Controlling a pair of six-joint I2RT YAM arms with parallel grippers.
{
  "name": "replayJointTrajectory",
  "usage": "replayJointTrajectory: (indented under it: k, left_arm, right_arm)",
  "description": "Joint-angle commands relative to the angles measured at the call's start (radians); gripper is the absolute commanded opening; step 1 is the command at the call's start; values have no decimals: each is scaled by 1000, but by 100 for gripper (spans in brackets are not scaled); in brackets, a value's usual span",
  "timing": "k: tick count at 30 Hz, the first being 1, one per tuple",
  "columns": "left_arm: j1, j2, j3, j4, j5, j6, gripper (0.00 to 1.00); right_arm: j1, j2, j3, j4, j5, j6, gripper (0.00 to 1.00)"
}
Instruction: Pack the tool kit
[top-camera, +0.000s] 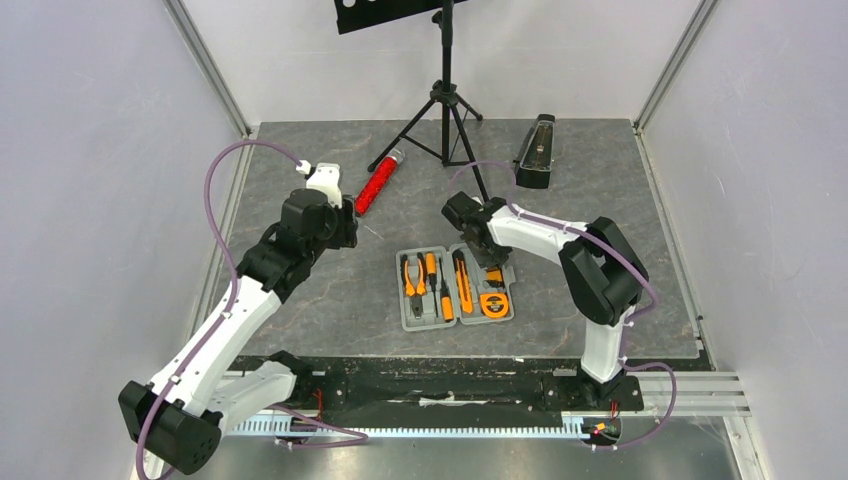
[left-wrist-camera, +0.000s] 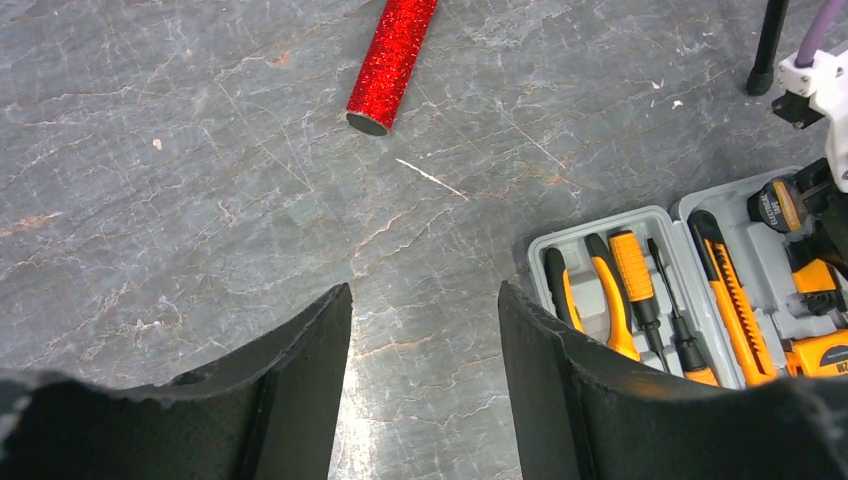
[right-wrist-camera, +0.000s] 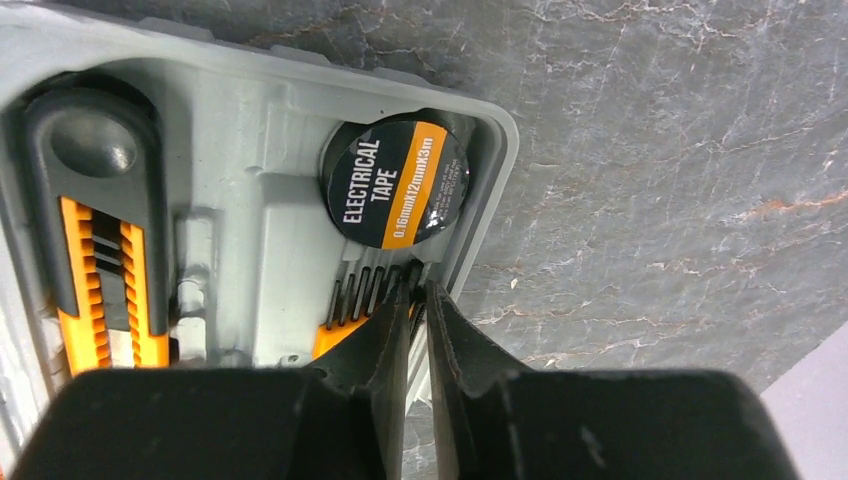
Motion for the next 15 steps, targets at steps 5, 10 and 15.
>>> replayJointTrajectory:
  k: [5, 10, 15]
  left_arm:
    - [-3, -8, -9, 42, -29, 54, 63]
    - [-3, 7, -10, 42, -34, 56, 63]
    - [-3, 12, -12, 43, -34, 59, 63]
  right_arm:
    - [-23, -89, -7, -29, -145, -30, 20]
    - [-25, -144, -26, -23, -26, 17, 19]
    - [-30, -168, -45, 36, -159, -23, 16]
